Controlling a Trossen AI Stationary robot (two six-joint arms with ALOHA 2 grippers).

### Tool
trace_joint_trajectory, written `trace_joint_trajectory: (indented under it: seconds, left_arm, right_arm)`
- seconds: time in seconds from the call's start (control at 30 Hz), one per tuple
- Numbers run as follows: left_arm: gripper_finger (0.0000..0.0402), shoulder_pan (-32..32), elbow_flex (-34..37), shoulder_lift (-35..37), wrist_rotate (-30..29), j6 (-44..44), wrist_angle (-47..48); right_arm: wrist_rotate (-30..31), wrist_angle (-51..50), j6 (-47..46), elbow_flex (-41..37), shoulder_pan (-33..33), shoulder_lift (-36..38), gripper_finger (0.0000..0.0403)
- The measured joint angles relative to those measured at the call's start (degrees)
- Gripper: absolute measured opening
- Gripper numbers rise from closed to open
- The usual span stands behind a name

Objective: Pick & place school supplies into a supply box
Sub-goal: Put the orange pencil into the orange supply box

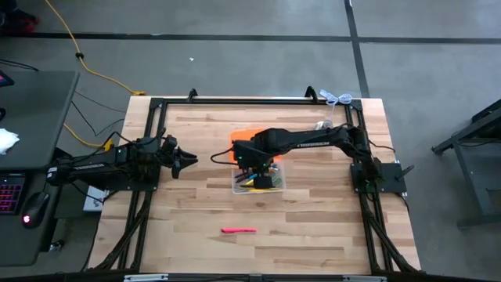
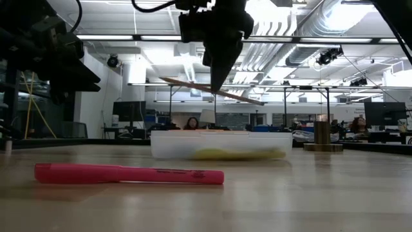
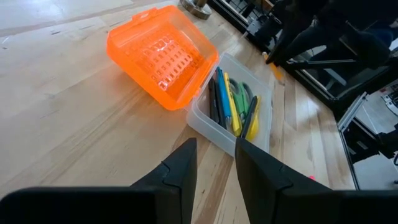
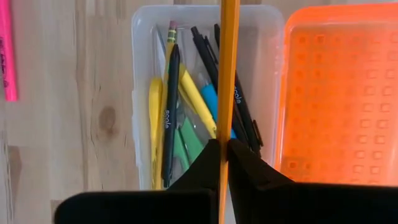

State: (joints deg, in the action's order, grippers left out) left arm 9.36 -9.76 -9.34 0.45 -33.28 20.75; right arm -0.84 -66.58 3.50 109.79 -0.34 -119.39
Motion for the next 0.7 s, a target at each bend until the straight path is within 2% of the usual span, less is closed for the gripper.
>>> trace_joint_trajectory:
  seconds: [0.7]
  left_arm:
    - [0.0140, -0.02, 0.00, 0.02, -0.02, 0.53, -0.03]
  right_arm:
    - [-2.58, 2.54, -0.48, -0.03, 0.07, -2.89, 0.0000]
